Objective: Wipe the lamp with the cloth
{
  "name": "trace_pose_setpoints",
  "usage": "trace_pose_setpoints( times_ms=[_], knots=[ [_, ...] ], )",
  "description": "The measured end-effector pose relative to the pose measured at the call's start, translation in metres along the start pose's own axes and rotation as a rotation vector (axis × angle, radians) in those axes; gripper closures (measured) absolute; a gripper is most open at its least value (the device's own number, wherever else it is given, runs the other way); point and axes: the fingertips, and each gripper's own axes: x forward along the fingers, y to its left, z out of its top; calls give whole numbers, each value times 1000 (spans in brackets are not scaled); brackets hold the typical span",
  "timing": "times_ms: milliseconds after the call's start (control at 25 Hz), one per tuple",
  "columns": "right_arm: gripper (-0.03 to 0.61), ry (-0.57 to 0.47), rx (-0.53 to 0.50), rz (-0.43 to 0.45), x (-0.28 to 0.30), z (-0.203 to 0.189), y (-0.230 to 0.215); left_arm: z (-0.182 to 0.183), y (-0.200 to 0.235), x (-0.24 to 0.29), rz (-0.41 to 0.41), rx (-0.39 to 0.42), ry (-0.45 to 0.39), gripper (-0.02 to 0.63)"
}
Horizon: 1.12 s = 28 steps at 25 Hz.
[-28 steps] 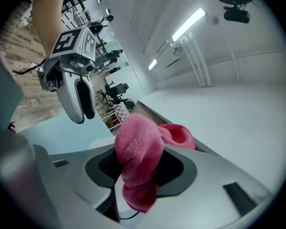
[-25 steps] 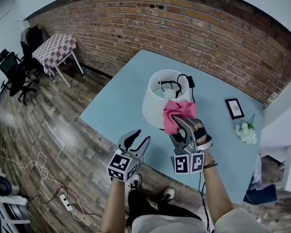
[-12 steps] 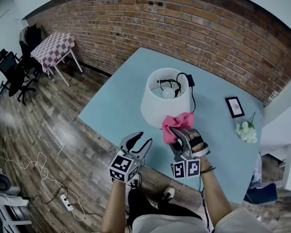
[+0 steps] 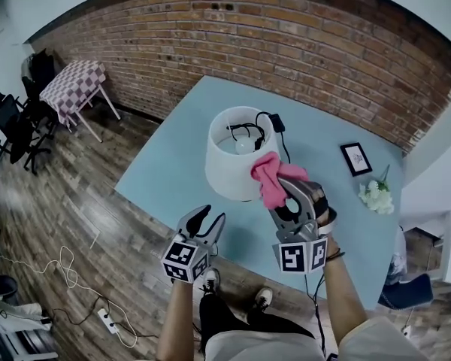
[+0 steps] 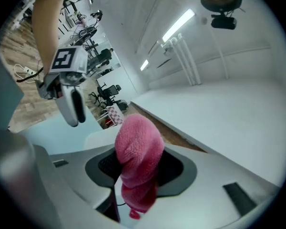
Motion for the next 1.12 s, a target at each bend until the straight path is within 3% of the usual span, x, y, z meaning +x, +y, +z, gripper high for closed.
trace_pose_setpoints(
  times_ms=[160,320,640,800,1120],
  knots=[
    [374,-56,-34,-88,17,13,-55,3,0,5,11,-28,0,411],
    [374,-96,-48,-95,33,20,-69,-4,-5,9,4,-22,17,411],
    [374,-114,59,-25,37,3,-30,-17,-14,10,-16,-14,60,411],
    [374,-77,42,13,32,-7,-9,-22,-17,14,-26,17,86,411],
    [373,2,45,110,16,-38,47,-35,-32,22,-43,2,112,411]
  ],
)
